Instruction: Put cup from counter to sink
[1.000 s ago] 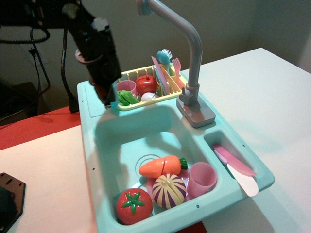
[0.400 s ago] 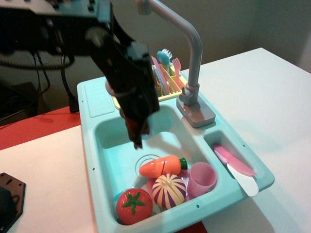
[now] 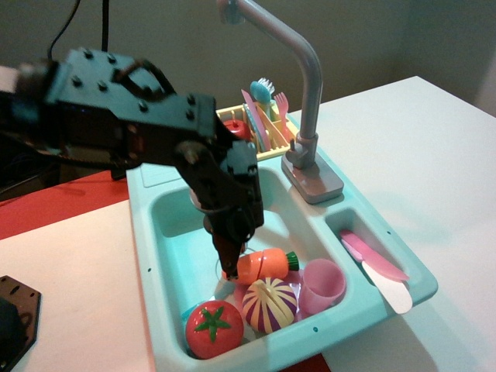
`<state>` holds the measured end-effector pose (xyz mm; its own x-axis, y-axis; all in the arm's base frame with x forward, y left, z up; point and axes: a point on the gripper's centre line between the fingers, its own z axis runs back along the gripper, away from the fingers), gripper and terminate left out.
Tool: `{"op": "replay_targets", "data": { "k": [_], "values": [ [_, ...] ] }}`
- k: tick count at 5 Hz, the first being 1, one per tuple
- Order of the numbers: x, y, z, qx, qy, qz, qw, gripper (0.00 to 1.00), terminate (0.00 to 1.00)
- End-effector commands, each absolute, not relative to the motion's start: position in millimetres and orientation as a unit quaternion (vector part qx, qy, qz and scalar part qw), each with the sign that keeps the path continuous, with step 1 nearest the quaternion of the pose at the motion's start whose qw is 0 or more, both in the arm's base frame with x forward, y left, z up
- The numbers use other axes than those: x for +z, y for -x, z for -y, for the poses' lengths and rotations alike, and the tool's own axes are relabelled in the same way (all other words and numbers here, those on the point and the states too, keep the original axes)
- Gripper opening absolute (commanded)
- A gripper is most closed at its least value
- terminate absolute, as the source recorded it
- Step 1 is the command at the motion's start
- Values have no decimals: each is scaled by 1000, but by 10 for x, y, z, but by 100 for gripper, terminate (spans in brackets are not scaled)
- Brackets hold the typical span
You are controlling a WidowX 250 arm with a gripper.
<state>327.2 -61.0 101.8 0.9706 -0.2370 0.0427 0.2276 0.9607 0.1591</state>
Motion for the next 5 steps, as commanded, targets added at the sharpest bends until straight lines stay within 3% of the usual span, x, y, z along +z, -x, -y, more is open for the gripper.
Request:
{"op": "replay_targets", "data": {
  "k": [1, 2, 3, 4, 5],
  "values": [
    [996, -3307, 549, -102, -82, 39, 991, 0, 0],
    [1038, -3299, 528, -89, -89, 32, 992, 100, 0],
    [1178, -3250, 493, -74, -101, 23, 992, 100, 0],
    [1595, -3208, 328, -54, -110, 36, 992, 100, 0],
    [1964, -3135, 134, -35, -108, 55, 992, 100, 100]
  ]
}}
